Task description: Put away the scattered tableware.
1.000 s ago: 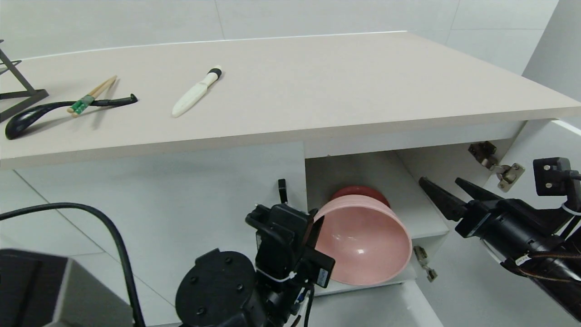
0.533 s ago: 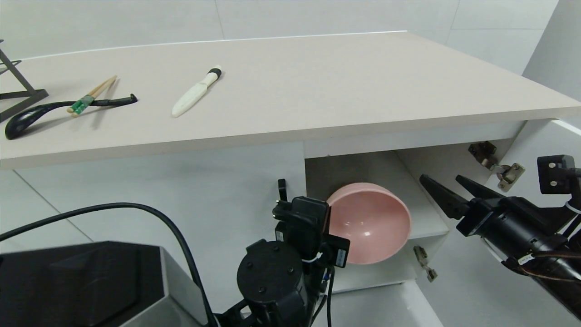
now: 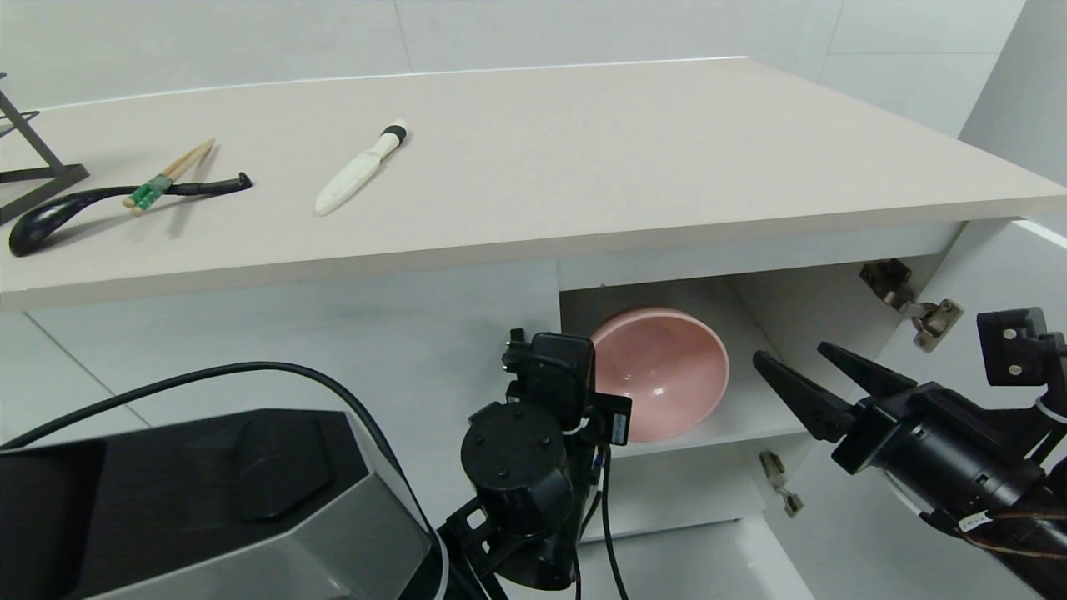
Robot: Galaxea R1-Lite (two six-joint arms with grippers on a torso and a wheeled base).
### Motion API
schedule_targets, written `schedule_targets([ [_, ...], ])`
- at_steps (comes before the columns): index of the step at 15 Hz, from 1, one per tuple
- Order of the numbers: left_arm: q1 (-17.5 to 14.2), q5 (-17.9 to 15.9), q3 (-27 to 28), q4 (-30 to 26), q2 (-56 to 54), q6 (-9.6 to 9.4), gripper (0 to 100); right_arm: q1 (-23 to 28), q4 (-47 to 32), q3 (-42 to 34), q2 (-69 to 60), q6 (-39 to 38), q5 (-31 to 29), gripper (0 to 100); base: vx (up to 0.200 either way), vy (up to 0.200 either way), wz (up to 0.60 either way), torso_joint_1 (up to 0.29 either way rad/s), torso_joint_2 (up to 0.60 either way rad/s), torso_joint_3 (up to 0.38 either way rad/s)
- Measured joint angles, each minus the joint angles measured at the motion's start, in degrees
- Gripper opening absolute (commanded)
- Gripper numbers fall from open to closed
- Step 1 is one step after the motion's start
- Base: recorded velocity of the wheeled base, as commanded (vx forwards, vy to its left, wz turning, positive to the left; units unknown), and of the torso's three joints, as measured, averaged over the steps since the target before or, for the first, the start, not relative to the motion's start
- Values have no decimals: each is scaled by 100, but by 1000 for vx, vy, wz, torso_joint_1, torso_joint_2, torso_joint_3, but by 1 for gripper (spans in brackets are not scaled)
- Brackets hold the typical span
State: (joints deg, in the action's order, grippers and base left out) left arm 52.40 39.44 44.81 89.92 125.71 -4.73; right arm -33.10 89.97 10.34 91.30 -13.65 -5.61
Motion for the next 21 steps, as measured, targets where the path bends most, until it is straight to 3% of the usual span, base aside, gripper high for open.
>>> schedule_targets([
  [7, 207, -17, 182, 2, 59, -17, 0, 386, -6, -37, 628, 354, -246, 100, 0, 0, 0, 0, 0, 0],
  [21, 568, -63, 670, 2, 371, -28, 0, 407, -2, 77, 580, 499, -271, 100, 0, 0, 0, 0, 0, 0],
])
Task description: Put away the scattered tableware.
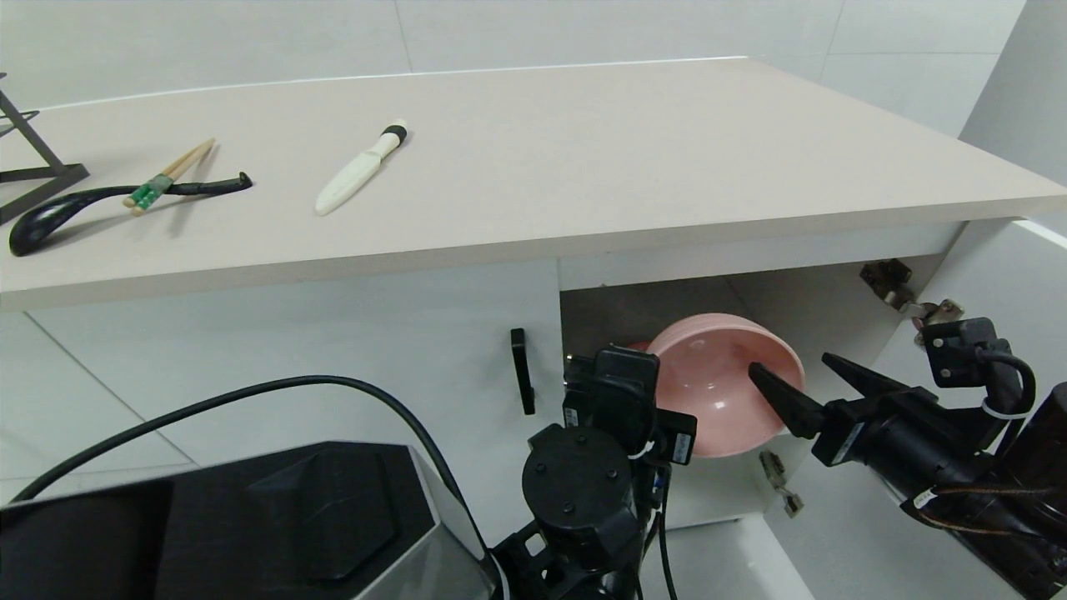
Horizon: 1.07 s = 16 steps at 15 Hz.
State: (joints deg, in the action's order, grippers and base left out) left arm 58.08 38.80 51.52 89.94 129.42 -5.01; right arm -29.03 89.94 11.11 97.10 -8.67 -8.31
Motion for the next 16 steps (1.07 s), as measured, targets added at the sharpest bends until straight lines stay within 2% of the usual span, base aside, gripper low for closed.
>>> schedule_targets([
  [6, 7, -5, 149, 5, -11, 6, 0, 4, 0, -52, 23, 5, -11, 100, 0, 0, 0, 0, 0, 0],
  [7, 29, -5, 182, -2, -15, 9, 0, 4, 0, -55, 30, 7, -6, 0, 0, 0, 0, 0, 0, 0],
  [13, 66, -11, 210, 11, -22, 23, 0, -2, -20, 11, -35, 13, -20, 0, 0, 0, 0, 0, 0, 0],
  [14, 55, -24, 210, 7, -22, 37, 100, -2, -13, 18, -44, 11, -16, 0, 0, 0, 0, 0, 0, 0],
  [16, 55, -68, 190, 5, -33, 23, 100, -5, 5, 24, -55, 7, -13, 0, 0, 0, 0, 0, 0, 0],
])
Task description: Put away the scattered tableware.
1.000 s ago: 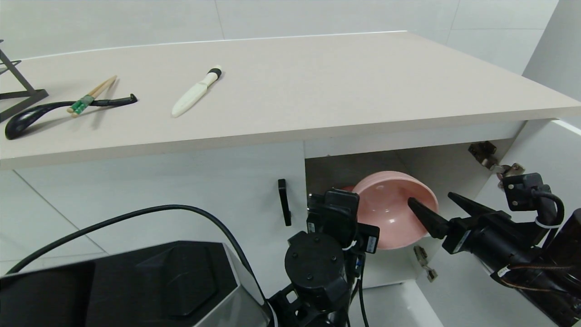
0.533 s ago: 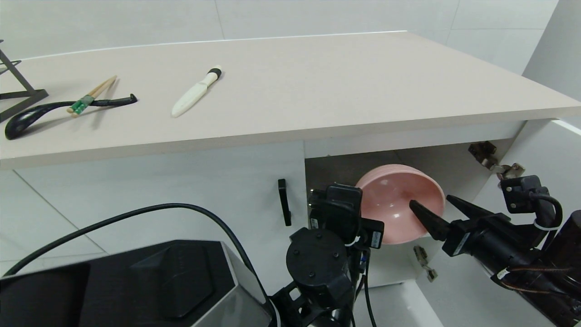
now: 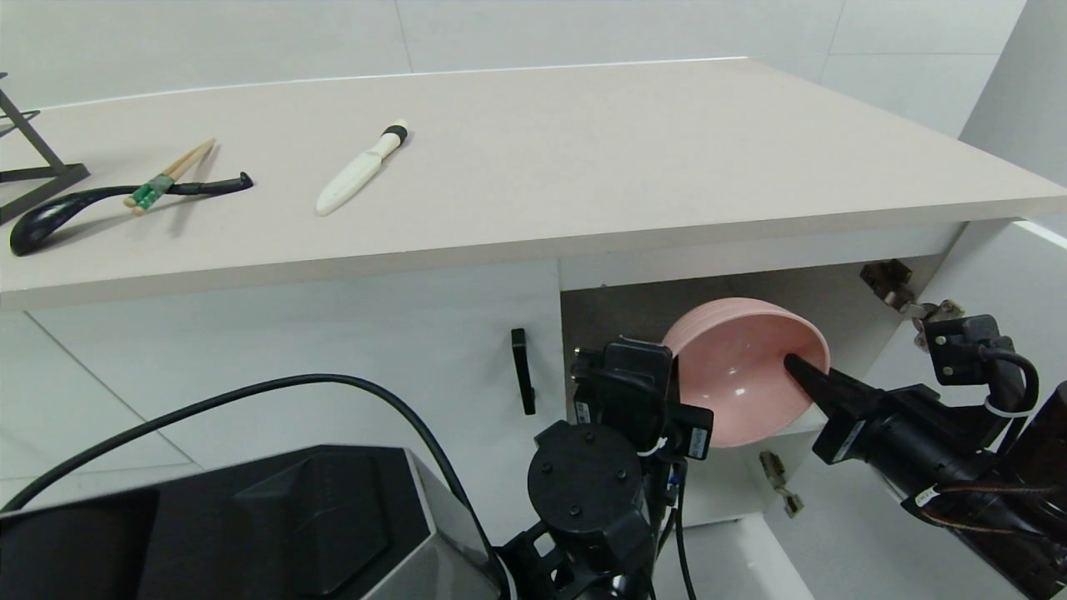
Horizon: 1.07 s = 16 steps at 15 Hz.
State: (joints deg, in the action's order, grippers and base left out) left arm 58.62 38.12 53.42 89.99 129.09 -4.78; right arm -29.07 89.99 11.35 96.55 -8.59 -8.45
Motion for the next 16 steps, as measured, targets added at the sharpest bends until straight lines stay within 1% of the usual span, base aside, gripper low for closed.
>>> schedule_targets([
  [3, 88, -79, -144, -5, -50, -6, 100, 0, 0, -5, -7, -2, 2, 0, 0, 0, 0, 0, 0, 0],
  [5, 111, -421, -276, -7, -116, 22, 100, 0, -5, -13, -7, -2, 2, 0, 0, 0, 0, 0, 0, 0],
  [6, 116, -511, -334, -5, -161, 38, 100, 2, -2, -20, -7, -2, 0, 0, 0, 0, 0, 0, 0, 0],
  [7, 140, -599, -384, -11, -243, 134, 100, 6, -5, -24, -5, -2, 0, 0, 0, 0, 0, 0, 0, 0],
  [8, 185, -750, -428, -5, -351, 267, 100, 9, -5, -27, -2, -2, 0, 0, 0, 0, 0, 0, 0, 0],
  [9, 221, -895, -496, -2, -463, 355, 100, 9, -5, -30, 0, -2, 2, 0, 0, 0, 0, 0, 0, 0],
  [10, 256, -1046, -612, -5, -591, 421, 100, 9, -5, -35, 0, -2, 0, 0, 0, 0, 0, 0, 0, 0],
  [12, 284, -1343, -983, -7, -845, 438, 100, 9, -5, -35, 0, -2, 2, 0, 0, 0, 0, 0, 0, 0],
  [13, 286, -1669, -1265, -5, -1013, 440, 100, 9, -5, -35, 2, -2, 0, 0, 0, 0, 0, 0, 0, 0],
  [14, 284, -2093, -1585, -7, -1186, 438, 100, 9, -5, -35, 2, -2, 2, 0, 0, 0, 0, 0, 0, 0],
  [15, 278, -2616, -1914, -11, -1385, 418, 100, 11, -5, -38, 2, -2, 0, 0, 0, 0, 0, 0, 0, 0],
  [16, 273, -3054, -2214, -7, -1613, 377, 100, 16, -5, -39, 2, -2, 2, 0, 0, 0, 0, 0, 0, 0],
])
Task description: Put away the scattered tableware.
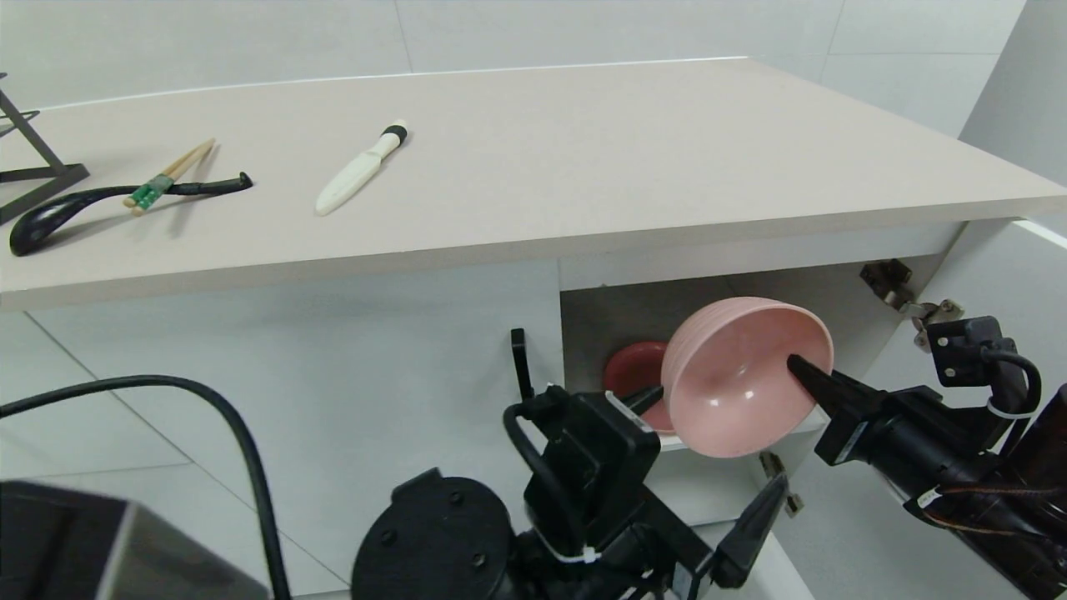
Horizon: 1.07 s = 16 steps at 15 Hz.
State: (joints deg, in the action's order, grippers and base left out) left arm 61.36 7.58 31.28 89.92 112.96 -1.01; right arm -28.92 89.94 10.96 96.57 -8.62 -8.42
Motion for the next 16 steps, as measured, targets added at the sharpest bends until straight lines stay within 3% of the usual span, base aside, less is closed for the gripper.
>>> schedule_targets([
  [3, -67, -903, -658, 2, -594, -73, 100, 4, 0, -5, 1, 0, -2, 0, 0, 0, 0, 0, 0, 0],
  [5, -140, -2176, -1161, 2, -985, -108, 100, 4, 0, -11, 1, 0, -2, 0, 0, 0, 0, 0, 0, 0],
  [6, -271, -3128, -1471, 5, -1202, -243, 100, 4, 0, -13, 4, 0, -2, 0, 0, 0, 0, 0, 0, 0],
  [7, -489, -3908, -1751, 5, -1376, -511, 100, 4, -2, -16, 6, 0, -2, 0, 0, 0, 0, 0, 0, 0],
  [8, -772, -4456, -2063, 5, -1510, -1002, 100, 4, 0, -18, 9, 0, -2, 0, 0, 0, 0, 0, 0, 0],
  [9, -1006, -4696, -2367, 2, -1610, -1370, 100, 4, 0, -22, 11, -5, -2, 0, 0, 0, 0, 0, 0, 0],
  [10, -1133, -4768, -2583, 0, -1687, -1482, 100, 4, -2, -22, 12, -7, -2, 0, 0, 0, 0, 0, 0, 0],
  [14, -1425, -4795, -3055, -4, -2247, -1513, 100, 4, 0, -60, 69, -7, 0, 0, 0, 0, 0, 0, 0, 0],
  [16, -1822, -4785, -3107, 2, -2736, -1504, 100, 4, 0, -71, 100, -20, -2, 0, 0, 0, 0, 0, 0, 0],
])
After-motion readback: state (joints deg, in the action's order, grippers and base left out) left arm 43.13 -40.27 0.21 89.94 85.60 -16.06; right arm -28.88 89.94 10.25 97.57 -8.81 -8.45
